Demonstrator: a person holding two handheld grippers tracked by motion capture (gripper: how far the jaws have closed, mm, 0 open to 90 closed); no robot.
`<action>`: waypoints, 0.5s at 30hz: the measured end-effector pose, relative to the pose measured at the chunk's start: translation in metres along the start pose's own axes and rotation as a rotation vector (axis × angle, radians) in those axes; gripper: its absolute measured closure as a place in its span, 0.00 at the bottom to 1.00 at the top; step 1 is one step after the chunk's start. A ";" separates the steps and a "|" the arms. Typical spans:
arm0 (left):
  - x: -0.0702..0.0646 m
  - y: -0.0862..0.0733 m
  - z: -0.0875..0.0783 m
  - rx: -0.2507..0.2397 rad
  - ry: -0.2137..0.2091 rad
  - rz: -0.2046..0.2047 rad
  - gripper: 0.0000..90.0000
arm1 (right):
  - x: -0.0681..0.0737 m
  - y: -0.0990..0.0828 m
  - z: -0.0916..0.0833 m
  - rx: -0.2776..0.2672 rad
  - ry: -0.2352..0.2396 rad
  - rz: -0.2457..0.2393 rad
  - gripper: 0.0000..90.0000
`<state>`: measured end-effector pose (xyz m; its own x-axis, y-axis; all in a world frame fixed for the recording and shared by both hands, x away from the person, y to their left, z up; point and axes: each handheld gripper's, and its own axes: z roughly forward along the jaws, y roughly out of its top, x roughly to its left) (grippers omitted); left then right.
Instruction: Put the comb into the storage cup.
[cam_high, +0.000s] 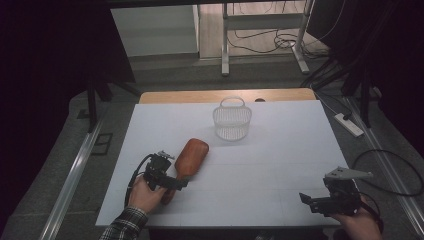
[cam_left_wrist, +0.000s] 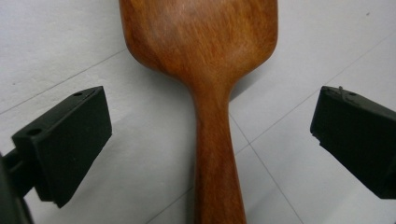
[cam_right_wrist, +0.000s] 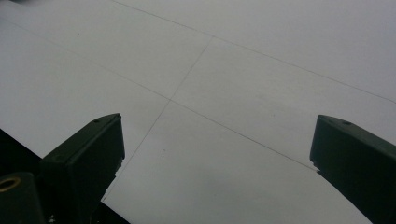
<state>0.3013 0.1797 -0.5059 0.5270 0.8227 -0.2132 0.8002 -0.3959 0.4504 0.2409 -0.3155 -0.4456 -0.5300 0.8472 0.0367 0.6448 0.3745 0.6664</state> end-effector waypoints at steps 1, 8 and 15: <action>0.000 0.000 0.001 0.003 0.004 0.000 0.00 | 0.000 0.000 0.000 0.000 0.000 0.000 0.03; -0.002 0.002 0.006 0.028 0.017 0.004 0.00 | 0.000 0.000 0.000 0.002 0.000 -0.001 0.03; -0.003 0.003 0.012 0.053 0.033 0.014 0.00 | 0.000 0.000 0.000 0.004 0.000 0.000 0.04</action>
<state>0.3051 0.1709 -0.5142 0.5290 0.8297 -0.1781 0.8076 -0.4278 0.4059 0.2407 -0.3152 -0.4457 -0.5301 0.8472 0.0362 0.6466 0.3763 0.6636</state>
